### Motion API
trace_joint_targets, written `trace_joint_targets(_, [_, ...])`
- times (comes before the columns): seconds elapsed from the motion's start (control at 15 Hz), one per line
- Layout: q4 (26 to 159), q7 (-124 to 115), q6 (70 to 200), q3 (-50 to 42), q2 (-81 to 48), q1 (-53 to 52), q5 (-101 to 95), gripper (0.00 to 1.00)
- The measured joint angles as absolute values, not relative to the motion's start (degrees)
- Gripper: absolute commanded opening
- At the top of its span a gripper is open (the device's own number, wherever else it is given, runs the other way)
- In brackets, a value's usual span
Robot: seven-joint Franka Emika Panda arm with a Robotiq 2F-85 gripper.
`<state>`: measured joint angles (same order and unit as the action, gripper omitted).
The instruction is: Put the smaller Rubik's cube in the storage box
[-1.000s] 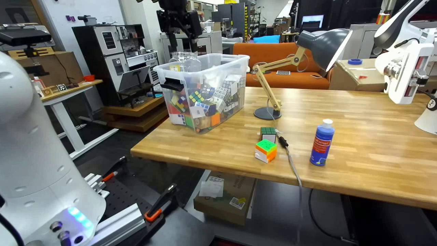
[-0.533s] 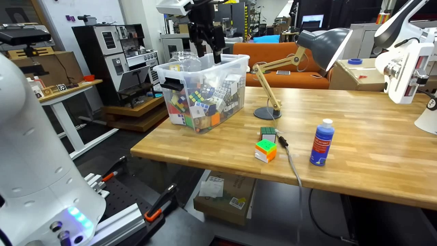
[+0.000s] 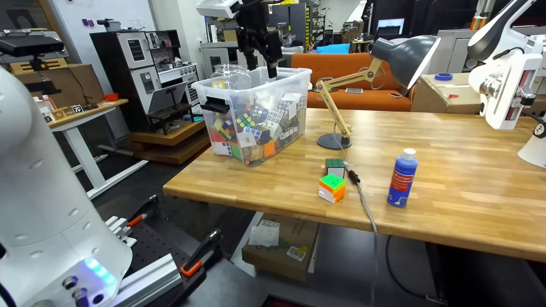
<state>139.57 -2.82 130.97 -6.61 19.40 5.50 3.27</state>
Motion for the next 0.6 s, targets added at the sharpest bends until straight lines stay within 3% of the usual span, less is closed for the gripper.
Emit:
trace_joint_targets(0.33, [137.73,-7.88,133.44,-7.02,16.62,5.73,4.42,1.0])
trace_joint_targets(0.6, [133.31,-14.55,138.44,-7.44,6.98,7.52,4.23,1.0])
